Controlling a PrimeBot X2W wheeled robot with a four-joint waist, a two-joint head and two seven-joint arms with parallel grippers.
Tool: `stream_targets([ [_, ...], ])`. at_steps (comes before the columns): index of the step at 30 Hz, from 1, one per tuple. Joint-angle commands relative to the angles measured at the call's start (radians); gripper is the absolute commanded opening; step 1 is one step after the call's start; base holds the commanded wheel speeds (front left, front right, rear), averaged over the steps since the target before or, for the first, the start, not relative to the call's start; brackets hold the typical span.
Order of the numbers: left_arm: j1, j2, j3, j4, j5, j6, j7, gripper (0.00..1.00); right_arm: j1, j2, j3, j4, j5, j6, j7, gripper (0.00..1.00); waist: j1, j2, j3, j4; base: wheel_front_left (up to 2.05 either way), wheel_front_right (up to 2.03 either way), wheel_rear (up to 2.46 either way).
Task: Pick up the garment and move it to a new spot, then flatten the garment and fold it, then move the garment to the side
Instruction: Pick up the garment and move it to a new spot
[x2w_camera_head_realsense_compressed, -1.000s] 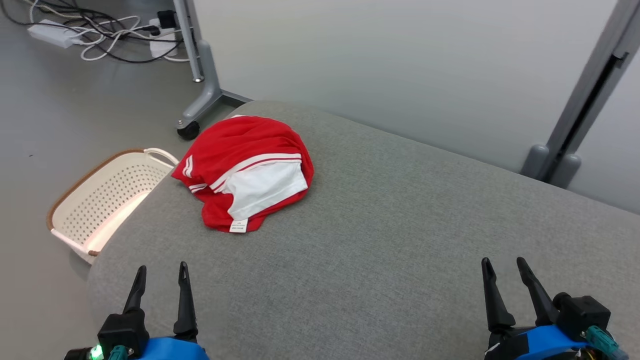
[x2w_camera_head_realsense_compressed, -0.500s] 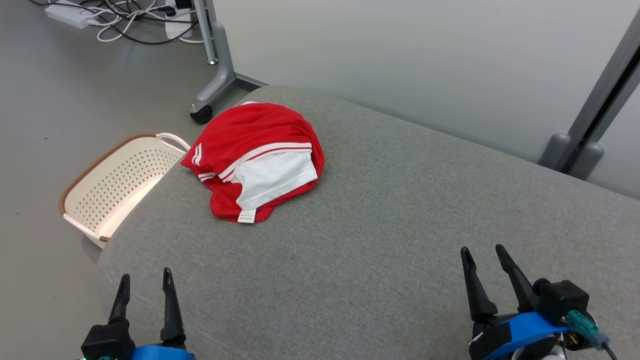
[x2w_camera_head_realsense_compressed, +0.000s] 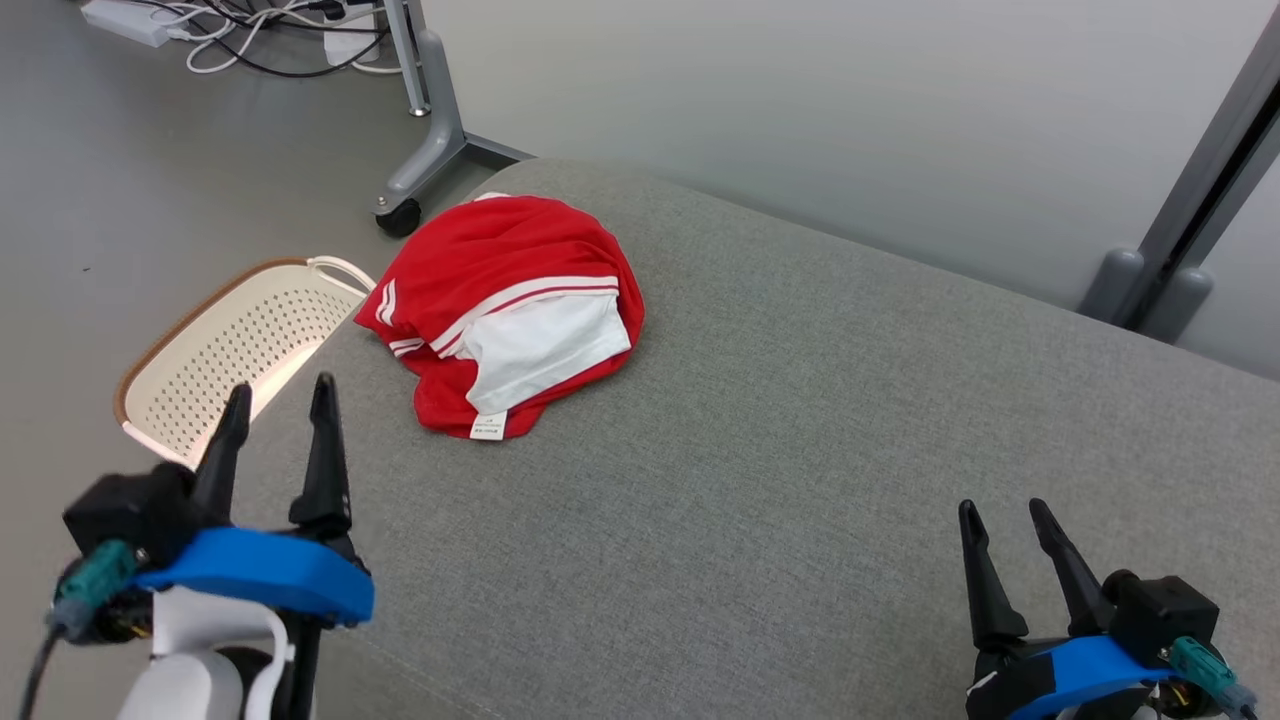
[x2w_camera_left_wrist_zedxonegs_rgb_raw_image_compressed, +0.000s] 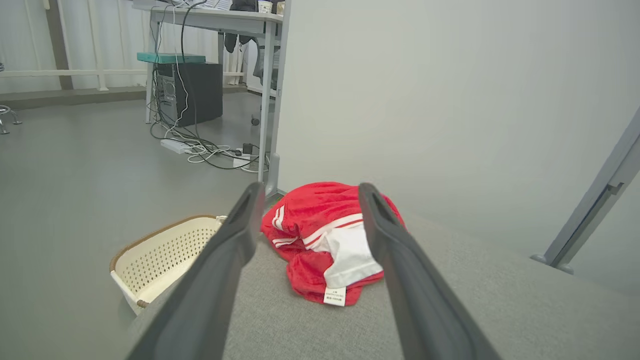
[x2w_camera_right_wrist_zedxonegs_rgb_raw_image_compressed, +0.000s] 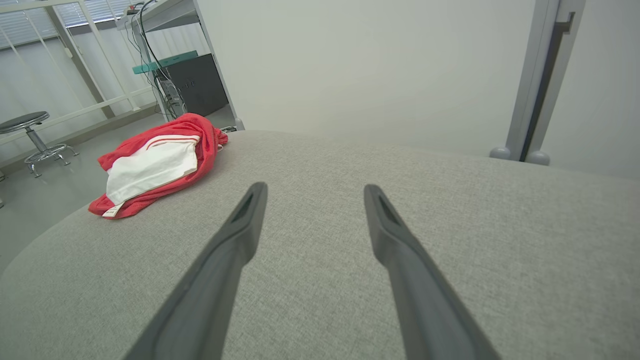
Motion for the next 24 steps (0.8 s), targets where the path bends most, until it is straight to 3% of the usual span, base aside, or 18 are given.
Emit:
stream_targets([
  [1, -0.029, 0.008, 0.008, -0.011, -0.015, -0.006, 0.027, 1.00, 0.004, -0.006, -0.001, -0.005, 0.003, 0.000, -0.005, 1.00, 0.0000, 0.0000, 0.010, 0.001, 0.00, 0.00, 0.00],
  [11, -0.279, 0.124, 0.123, 0.083, -0.168, -0.017, 0.305, 1.00, -0.066, -0.006, -0.010, -0.047, -0.038, 0.000, 0.013, 1.00, 0.0000, 0.0000, 0.143, -0.098, 0.00, 0.00, 0.00],
  [19, -0.420, 0.205, 0.201, 0.257, -0.258, -0.036, 0.406, 1.00, -0.103, -0.006, -0.009, -0.120, -0.088, 0.000, 0.054, 1.00, 0.0000, 0.0000, 0.266, -0.223, 0.00, 0.00, 0.00],
  [21, -0.431, 0.246, 0.200, 0.286, -0.246, -0.044, 0.427, 1.00, -0.110, -0.006, -0.005, -0.151, -0.099, 0.000, 0.069, 1.00, 0.0000, 0.0000, 0.307, -0.255, 0.00, 0.00, 0.00],
  [24, -0.453, 0.258, 0.203, 0.325, -0.254, -0.047, 0.442, 1.00, -0.113, -0.005, -0.012, -0.202, -0.121, 0.000, 0.089, 1.00, 0.0000, 0.0000, 0.354, -0.291, 0.00, 0.00, 0.00],
])
